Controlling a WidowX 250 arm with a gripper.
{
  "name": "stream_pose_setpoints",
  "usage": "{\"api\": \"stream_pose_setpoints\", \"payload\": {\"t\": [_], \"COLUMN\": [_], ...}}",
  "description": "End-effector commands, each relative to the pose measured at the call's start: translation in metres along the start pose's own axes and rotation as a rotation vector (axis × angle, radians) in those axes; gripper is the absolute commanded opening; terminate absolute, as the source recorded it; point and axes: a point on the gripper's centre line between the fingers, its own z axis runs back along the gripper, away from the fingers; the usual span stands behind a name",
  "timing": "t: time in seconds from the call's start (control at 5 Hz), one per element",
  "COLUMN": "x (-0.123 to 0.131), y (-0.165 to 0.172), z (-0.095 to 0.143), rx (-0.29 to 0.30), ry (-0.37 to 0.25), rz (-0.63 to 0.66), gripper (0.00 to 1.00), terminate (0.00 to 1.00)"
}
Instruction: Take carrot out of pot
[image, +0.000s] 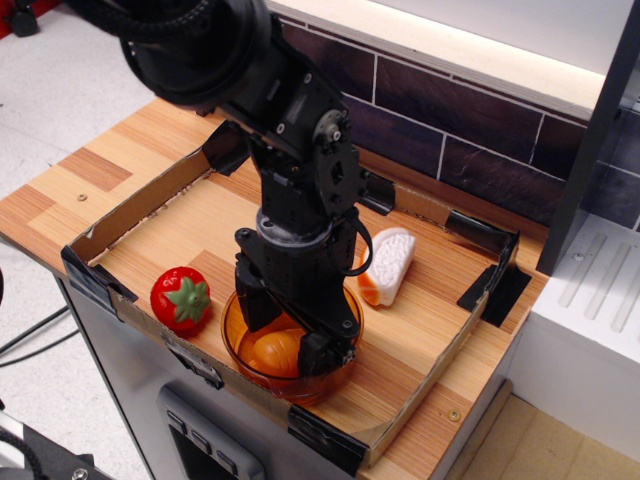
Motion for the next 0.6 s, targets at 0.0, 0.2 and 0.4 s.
{"api": "stream_pose_setpoints", "payload": {"t": [0.0, 0.2, 0.4], "x": [0.003, 0.005, 0.013], "y": [0.006, 0.010, 0.017], "z": [0.010, 0.025, 0.056], "rx": [-0.012, -0.004, -0.002], "ry": [-0.020, -0.053, -0.111], "rz": [0.016, 0.037, 0.099], "gripper": [0.00, 0.00, 0.00], "terminate": [0.00, 0.00, 0.00]}}
